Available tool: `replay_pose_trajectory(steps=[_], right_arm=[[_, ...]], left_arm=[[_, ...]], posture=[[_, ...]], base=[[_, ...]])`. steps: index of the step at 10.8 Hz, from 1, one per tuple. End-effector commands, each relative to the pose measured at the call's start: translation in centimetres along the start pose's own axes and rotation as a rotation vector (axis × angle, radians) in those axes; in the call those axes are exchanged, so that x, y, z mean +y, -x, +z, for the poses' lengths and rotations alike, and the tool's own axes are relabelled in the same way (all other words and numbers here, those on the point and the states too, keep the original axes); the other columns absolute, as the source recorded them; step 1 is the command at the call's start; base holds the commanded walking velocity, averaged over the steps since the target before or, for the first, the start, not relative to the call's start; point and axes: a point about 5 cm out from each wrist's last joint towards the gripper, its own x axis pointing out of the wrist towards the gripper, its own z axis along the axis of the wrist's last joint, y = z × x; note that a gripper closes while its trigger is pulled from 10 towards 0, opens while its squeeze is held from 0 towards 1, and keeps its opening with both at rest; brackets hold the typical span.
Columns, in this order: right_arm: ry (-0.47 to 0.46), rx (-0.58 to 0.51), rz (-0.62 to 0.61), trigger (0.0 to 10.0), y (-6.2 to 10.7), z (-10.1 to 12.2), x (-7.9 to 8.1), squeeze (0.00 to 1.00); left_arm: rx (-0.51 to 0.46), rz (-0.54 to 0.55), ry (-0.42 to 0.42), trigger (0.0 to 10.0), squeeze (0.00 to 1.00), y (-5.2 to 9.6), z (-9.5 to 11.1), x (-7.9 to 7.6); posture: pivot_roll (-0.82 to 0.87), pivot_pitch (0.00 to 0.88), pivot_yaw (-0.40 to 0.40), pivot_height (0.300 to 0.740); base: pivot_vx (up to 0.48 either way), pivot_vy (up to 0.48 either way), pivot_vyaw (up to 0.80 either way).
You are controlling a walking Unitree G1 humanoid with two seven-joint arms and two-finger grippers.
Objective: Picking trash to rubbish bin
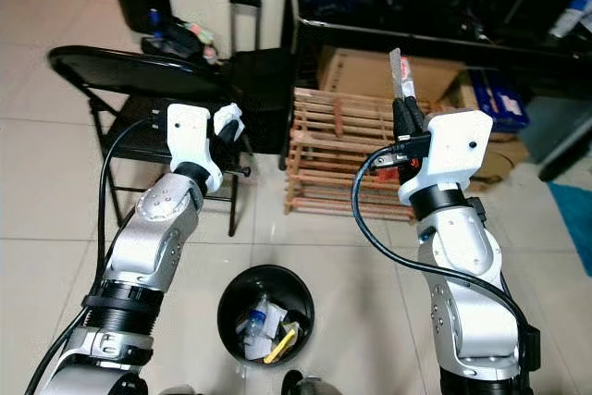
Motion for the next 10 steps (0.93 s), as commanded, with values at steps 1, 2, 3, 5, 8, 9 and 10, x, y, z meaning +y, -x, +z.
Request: replay_pose_trajectory(steps=[1, 2, 3, 5, 8, 9, 10], right_arm=[[0.006, 0.001, -0.009, 10.0, 0.2, 0.1, -0.3, 0.00], [0.006, 0.010, -0.006, 10.0, 0.2, -0.2, -0.3, 0.00], [-0.001, 0.036, -0.001, 10.0, 0.4, -0.9, -0.1, 0.00], [-0.015, 0.118, 0.024, 10.0, 1.0, -3.2, 0.6, 0.00], [-0.049, 0.314, 0.103, 10.0, 2.9, -8.6, 2.7, 0.00], [-0.055, 0.345, 0.108, 10.0, 3.3, -9.4, 3.0, 0.00], [-0.061, 0.384, 0.111, 10.0, 4.2, -10.5, 3.4, 0.00]], left_arm=[[0.033, -0.044, 0.006, 10.0, 0.00, 0.0, -0.7, -1.0], [0.065, -0.041, 0.022, 10.0, 0.00, 0.1, -1.4, -1.0], [0.097, -0.029, 0.028, 10.0, 0.00, 0.3, -2.4, -0.9], [0.154, -0.019, 0.024, 10.0, 0.00, 0.7, -4.0, -0.8], [0.292, -0.004, 0.036, 10.0, 0.00, 2.6, -8.1, -0.9], [0.319, -0.004, 0.026, 10.0, 0.00, 3.1, -8.8, -1.0], [0.343, -0.004, 0.020, 10.0, 0.00, 3.8, -9.5, -1.0]], posture=[[0.24, 0.090, -0.127, 0.740], [0.24, 0.101, -0.130, 0.740], [0.24, 0.108, -0.133, 0.740], [0.24, 0.137, -0.149, 0.740], [0.24, 0.207, -0.171, 0.740], [0.23, 0.223, -0.175, 0.740], [0.23, 0.262, -0.181, 0.740]], base=[[0.000, 0.000, 0.00], [0.000, 0.000, 0.00], [0.000, 0.000, 0.00], [0.000, 0.000, 0.00], [0.000, 0.000, 0.00], [0.000, 0.000, 0.00], [0.000, 0.000, 0.00]])
